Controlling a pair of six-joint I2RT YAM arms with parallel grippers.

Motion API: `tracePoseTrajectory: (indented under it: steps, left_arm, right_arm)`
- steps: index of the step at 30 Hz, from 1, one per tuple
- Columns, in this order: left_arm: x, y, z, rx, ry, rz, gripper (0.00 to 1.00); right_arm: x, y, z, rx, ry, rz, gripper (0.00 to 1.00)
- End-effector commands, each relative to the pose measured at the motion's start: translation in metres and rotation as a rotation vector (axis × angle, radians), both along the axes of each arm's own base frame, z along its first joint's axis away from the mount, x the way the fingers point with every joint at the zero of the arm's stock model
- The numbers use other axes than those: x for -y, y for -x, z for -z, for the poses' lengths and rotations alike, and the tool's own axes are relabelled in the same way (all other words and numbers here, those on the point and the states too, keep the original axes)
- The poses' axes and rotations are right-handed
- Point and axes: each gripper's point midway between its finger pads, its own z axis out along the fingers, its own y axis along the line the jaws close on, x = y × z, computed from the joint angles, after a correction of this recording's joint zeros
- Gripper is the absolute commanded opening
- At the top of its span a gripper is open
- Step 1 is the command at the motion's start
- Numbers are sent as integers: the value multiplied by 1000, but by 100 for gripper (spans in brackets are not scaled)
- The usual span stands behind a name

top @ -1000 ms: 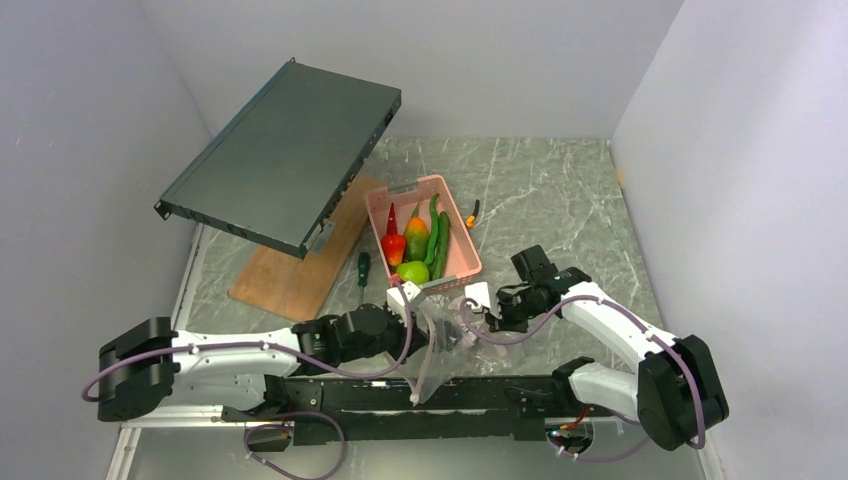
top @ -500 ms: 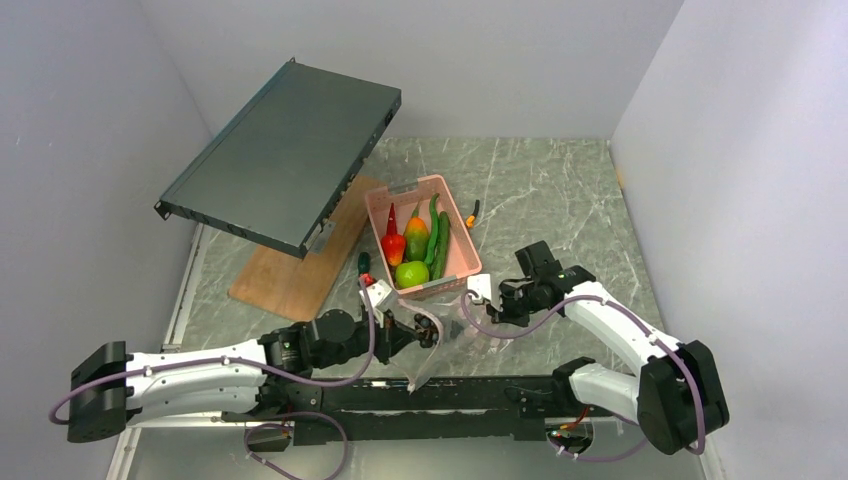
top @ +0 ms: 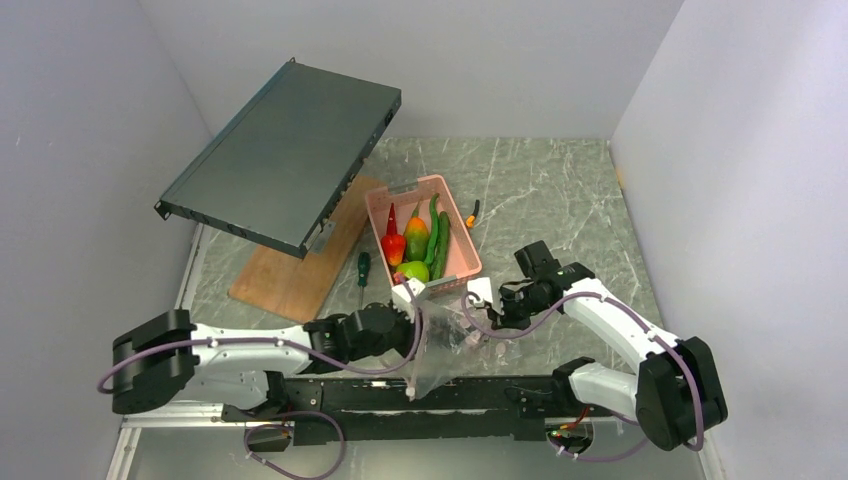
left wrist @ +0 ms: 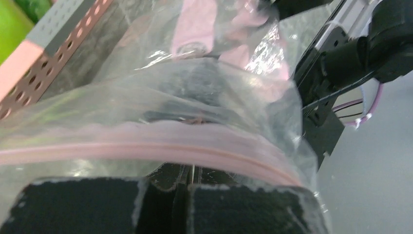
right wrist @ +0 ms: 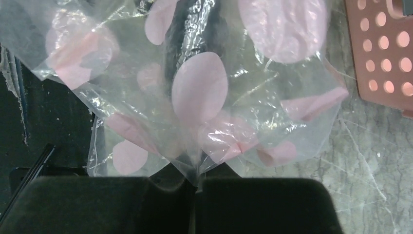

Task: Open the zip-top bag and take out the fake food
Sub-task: Pick up the fake fruit from the zipper food storage bag.

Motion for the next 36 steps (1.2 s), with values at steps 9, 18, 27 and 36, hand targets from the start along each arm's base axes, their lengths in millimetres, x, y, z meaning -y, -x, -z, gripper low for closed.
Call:
tracePoseTrajectory:
  steps: [9,18,27,36]
  left_arm:
    - [12,-9,-60,62,146,-29,0]
    - [-19,-2,-65,81,130,-33,0]
    - [-45,2,-77,111,152,-47,0]
    - [-61,4,-90,145,151,-50,0]
  right_arm:
    - [2,-29,-6,85,33,124,0]
    - [11,-42,-6,109,67,189,0]
    - [19,-46,-15,117,50,227,0]
    - [32,-55,-22,128,60,292,0]
